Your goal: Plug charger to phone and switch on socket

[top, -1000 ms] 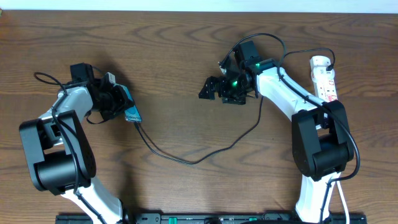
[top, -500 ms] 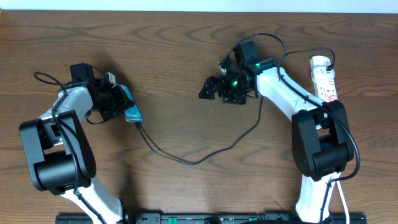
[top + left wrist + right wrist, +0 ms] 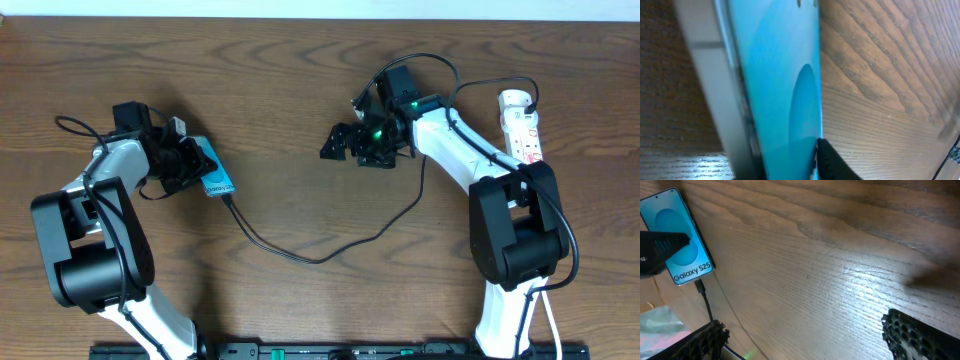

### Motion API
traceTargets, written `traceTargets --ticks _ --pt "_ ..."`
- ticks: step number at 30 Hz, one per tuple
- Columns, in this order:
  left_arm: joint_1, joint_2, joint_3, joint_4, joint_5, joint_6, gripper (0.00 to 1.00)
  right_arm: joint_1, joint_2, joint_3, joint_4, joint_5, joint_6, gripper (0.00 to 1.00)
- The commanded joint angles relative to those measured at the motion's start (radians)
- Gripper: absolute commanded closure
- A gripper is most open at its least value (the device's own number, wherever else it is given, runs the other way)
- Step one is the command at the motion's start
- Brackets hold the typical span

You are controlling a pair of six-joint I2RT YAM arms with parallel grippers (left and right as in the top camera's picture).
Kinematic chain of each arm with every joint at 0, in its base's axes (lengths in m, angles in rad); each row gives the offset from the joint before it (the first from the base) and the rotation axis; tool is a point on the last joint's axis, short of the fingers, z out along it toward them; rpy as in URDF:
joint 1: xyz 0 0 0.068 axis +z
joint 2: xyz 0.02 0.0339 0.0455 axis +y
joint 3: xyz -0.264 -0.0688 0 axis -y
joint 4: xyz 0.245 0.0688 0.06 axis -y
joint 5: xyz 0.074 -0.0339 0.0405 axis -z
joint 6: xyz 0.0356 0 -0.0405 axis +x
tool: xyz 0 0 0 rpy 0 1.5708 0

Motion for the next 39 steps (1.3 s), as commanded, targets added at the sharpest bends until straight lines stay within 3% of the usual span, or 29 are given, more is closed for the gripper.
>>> traceTargets --ticks 1,8,27,31,39 --pt "-0.002 0.003 -0.008 -0.015 -0.008 0.011 0.72 -0.009 -0.014 0.02 -0.004 0.001 -0.015 0.01" --pt "-0.002 0.003 -0.008 -0.037 -0.009 0.011 0.62 -0.004 -0.014 0.02 0.0 -0.003 -0.015 0.01" --pt "-0.002 0.003 -0.008 -0.085 -0.051 0.011 0.6 -0.006 -0.014 0.02 -0.005 -0.003 -0.016 0.01" --pt "0.002 -0.007 -0.008 -0.093 -0.054 0.011 0.41 -0.007 -0.014 0.02 -0.009 -0.003 -0.016 0.01" --pt "0.012 -0.153 -0.006 -0.092 -0.049 0.01 0.25 -0.009 -0.014 0.02 -0.012 -0.003 -0.016 0.01"
